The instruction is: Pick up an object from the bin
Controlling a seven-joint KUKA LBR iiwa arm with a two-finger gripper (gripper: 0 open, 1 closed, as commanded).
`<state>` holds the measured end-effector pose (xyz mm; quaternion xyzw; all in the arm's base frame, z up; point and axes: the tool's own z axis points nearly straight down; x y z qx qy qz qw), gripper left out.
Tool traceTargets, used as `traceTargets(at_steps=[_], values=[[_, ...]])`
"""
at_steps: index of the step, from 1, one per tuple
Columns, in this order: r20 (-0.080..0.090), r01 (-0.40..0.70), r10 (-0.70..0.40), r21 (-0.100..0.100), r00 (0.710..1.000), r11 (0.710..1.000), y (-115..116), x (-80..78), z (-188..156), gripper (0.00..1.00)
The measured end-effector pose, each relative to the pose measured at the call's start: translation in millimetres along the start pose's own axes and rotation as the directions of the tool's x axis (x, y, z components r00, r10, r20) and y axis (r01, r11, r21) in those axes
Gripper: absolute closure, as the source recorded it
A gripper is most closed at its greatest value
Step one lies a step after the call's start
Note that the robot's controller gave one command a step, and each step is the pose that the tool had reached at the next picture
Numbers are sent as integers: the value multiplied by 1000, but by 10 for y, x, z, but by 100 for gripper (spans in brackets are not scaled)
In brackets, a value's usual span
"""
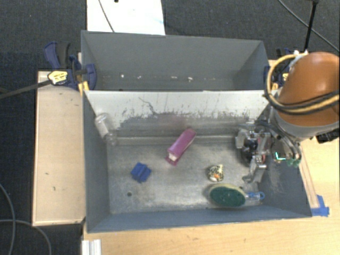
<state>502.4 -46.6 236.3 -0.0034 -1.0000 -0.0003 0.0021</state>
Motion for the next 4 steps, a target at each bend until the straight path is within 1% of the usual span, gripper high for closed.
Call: traceTargets(at_steps=[1,2,3,4], values=[[-1,160,-160,-1,987,987,441,66,1203,0],[5,426,-426,-6,905,905,-2,127,1662,0],[12,675,-675,-12,738,738,-51,146,1668,0],[13,674,-674,-6,739,739,-71,132,1653,100]])
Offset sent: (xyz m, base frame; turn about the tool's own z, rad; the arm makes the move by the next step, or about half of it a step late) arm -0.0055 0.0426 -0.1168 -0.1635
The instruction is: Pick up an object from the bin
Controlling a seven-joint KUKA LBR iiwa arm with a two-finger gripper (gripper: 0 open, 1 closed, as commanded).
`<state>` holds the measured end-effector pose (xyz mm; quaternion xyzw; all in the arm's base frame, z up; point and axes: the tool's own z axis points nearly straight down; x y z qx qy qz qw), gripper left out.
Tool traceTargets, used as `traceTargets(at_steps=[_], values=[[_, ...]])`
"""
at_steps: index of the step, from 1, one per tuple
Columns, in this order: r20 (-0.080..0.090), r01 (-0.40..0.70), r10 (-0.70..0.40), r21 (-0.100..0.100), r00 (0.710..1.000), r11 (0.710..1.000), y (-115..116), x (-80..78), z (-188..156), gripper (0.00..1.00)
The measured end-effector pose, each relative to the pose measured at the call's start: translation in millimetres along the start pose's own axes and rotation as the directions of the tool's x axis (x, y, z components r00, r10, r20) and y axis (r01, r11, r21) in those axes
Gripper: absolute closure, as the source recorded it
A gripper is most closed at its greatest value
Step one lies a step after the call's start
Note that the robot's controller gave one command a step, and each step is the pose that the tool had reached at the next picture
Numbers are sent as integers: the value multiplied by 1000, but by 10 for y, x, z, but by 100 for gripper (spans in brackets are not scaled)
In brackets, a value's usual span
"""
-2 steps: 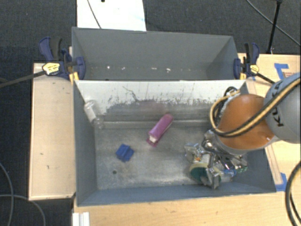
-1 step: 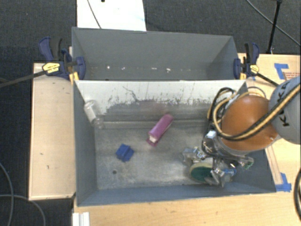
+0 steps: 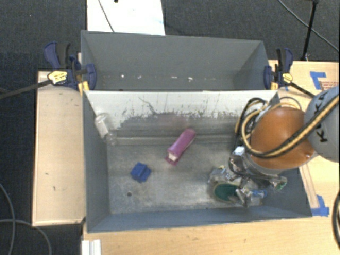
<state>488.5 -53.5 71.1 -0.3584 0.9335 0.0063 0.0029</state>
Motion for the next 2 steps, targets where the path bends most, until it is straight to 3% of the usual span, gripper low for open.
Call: traceTargets(at_steps=[1,2], values=[[0,-8,8,13,1000,1000,463,-583,-973,100],[-8,-15,15,10,1000,1000,446,-543,-932,0]])
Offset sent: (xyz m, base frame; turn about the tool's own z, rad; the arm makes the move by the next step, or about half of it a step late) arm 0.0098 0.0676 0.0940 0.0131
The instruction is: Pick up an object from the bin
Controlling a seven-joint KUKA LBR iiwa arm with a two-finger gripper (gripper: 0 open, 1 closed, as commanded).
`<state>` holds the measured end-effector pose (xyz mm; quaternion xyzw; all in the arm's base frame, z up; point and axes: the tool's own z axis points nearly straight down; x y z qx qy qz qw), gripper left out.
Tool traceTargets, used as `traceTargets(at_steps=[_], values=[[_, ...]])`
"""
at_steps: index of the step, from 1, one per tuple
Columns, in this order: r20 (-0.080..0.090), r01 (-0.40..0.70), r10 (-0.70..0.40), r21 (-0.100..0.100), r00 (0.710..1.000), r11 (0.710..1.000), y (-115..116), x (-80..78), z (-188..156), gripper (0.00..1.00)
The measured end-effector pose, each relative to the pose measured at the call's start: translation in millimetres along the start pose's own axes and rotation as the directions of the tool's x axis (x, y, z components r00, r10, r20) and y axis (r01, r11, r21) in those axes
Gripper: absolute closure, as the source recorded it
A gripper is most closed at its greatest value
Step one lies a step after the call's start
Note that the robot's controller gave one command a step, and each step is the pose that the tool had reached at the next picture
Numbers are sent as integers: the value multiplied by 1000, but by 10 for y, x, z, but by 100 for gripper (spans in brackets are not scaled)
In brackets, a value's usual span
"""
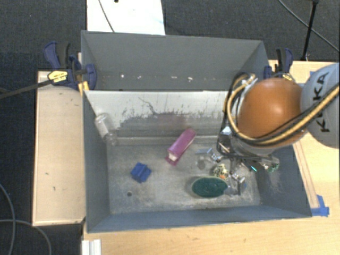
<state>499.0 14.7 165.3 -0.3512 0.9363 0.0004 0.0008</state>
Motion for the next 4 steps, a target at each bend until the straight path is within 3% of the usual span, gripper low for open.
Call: traceTargets(at_steps=[1,2,3,4], values=[[1,571,-571,-1,821,821,-170,77,782,0],[5,598,-598,5,802,802,-10,256,927,0],[6,597,-597,9,802,802,-19,245,910,100],[-1,593,-593,9,805,805,-614,431,-40,100]])
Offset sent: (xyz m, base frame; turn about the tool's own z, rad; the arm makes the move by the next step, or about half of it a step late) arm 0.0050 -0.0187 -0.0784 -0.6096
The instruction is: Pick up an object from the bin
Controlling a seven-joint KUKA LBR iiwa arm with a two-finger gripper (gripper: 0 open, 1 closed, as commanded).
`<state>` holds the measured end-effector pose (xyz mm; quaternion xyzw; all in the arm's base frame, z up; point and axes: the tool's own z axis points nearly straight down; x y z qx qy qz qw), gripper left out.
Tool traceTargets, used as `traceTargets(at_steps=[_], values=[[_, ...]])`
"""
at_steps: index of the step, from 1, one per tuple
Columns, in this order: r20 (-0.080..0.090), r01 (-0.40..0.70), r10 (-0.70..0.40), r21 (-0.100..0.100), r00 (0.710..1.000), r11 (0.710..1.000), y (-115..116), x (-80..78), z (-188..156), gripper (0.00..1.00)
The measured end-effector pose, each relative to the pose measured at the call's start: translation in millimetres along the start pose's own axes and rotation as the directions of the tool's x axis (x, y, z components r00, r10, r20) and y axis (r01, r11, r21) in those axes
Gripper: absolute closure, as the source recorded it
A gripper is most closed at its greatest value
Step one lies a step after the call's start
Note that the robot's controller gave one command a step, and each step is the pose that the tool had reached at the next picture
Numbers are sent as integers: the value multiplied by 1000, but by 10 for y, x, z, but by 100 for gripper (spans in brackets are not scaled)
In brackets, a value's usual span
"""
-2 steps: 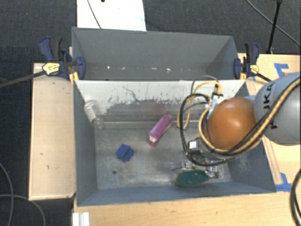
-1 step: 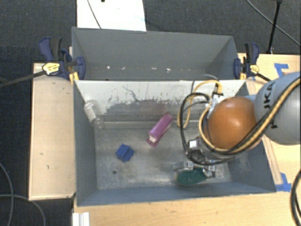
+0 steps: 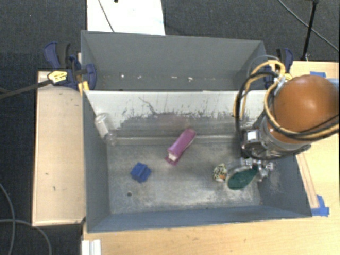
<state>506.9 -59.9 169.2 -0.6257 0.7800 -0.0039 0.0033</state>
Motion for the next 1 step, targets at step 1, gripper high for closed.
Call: traceTargets(at_steps=[1], values=[[2,60,-60,1,998,998,-289,79,-1593,100]])
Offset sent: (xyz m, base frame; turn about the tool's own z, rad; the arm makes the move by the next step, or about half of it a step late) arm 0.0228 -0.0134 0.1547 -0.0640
